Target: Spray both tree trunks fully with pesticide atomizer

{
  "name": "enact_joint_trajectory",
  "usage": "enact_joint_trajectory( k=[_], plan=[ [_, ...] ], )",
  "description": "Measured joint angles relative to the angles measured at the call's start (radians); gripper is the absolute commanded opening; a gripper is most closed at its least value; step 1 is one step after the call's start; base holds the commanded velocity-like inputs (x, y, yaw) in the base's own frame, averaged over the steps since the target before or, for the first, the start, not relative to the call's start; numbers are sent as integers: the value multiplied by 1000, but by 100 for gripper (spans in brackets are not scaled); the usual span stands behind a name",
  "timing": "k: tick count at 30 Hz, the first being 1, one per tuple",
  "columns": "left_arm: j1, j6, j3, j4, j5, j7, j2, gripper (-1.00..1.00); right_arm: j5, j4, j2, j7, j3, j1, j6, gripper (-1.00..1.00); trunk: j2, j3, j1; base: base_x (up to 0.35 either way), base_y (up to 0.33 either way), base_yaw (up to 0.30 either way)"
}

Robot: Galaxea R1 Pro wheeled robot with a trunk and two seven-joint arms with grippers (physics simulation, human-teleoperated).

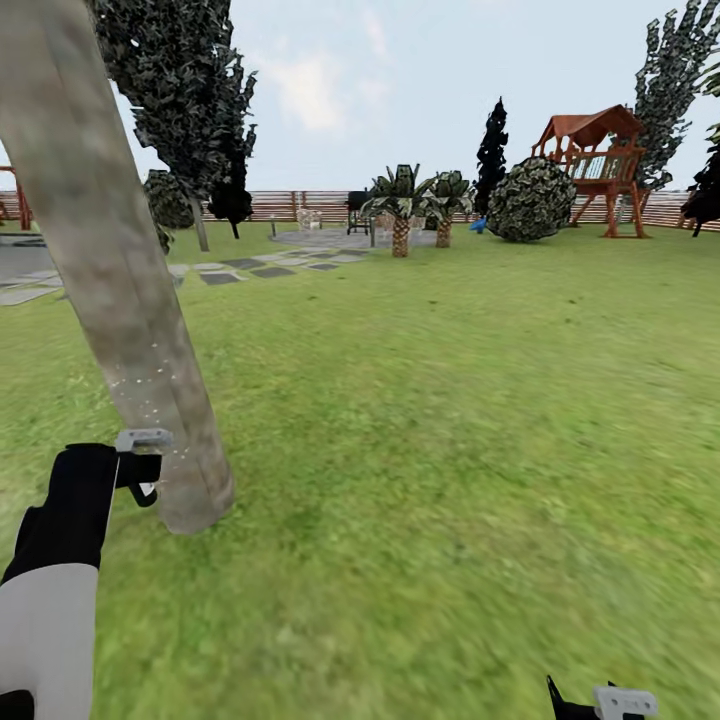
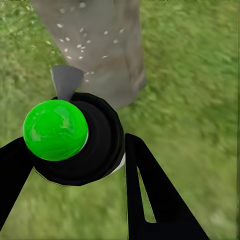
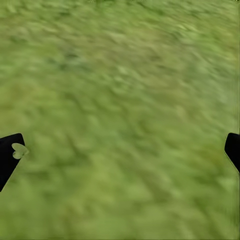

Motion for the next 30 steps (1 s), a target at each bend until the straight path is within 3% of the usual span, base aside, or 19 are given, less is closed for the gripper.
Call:
enact_joint_trajectory(
  k=[13,19,30],
  plan=[
    [2,0,4,0,-2,6,0,-100,0,0,-2,0,0,0,0,100,0,0,0,27,-265,62],
    [2,-1,43,0,-3,6,0,-100,0,0,-2,0,0,0,0,100,0,0,0,85,-272,231],
    [2,20,32,0,-8,6,-1,-100,0,-1,-2,0,-1,0,0,100,0,0,0,130,-272,123]
  ],
)
